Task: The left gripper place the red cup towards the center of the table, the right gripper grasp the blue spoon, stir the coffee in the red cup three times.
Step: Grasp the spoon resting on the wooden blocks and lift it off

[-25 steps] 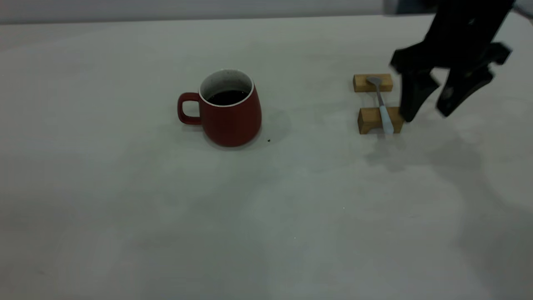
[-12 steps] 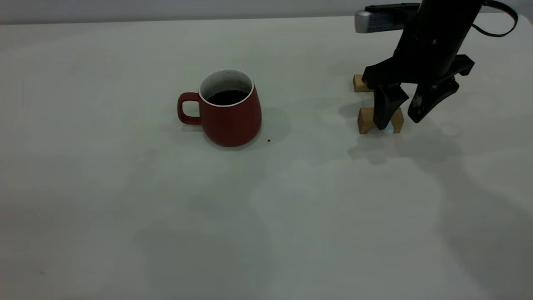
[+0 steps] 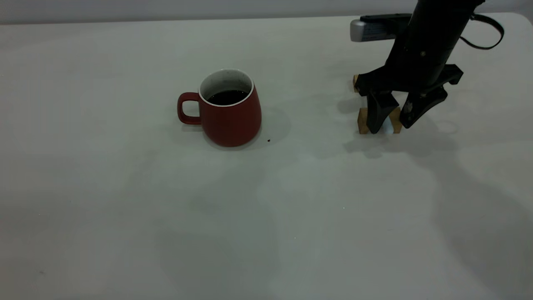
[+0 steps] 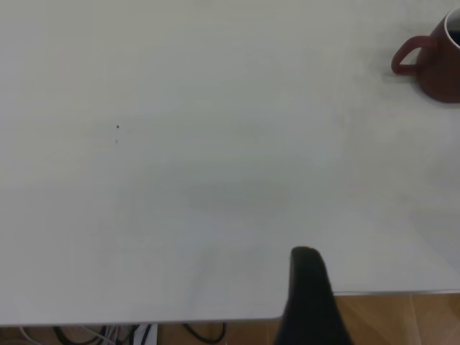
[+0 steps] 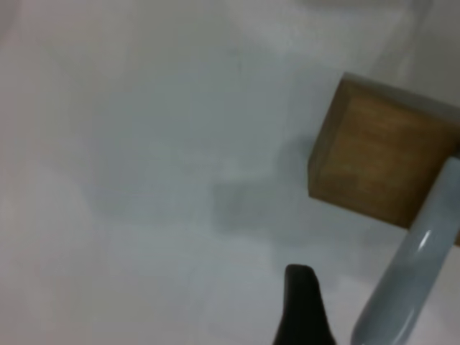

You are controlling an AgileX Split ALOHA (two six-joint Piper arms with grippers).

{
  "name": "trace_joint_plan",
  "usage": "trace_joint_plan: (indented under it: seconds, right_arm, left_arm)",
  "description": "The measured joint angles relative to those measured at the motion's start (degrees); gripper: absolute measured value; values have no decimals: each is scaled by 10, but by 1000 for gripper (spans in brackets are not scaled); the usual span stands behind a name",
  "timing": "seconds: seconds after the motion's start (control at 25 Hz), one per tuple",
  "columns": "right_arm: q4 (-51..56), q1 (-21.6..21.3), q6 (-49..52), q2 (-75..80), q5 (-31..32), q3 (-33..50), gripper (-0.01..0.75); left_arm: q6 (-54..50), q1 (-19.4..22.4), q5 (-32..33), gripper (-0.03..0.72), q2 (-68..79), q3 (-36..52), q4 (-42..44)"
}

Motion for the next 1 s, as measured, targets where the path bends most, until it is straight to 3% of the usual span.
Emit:
trace_joint_plan:
  seconds: [0.28, 0.8, 1.0]
  right_arm:
    - [0, 0, 0, 1, -16, 0, 504]
    - [-43, 0, 33, 5, -21, -3, 158]
    - [-69, 0, 51, -28, 31, -13, 148]
  left_arm:
    - [0, 0, 0, 594, 0, 0, 0]
    - [0, 0, 0, 594, 0, 0, 0]
    - [0, 0, 0, 594, 0, 0, 0]
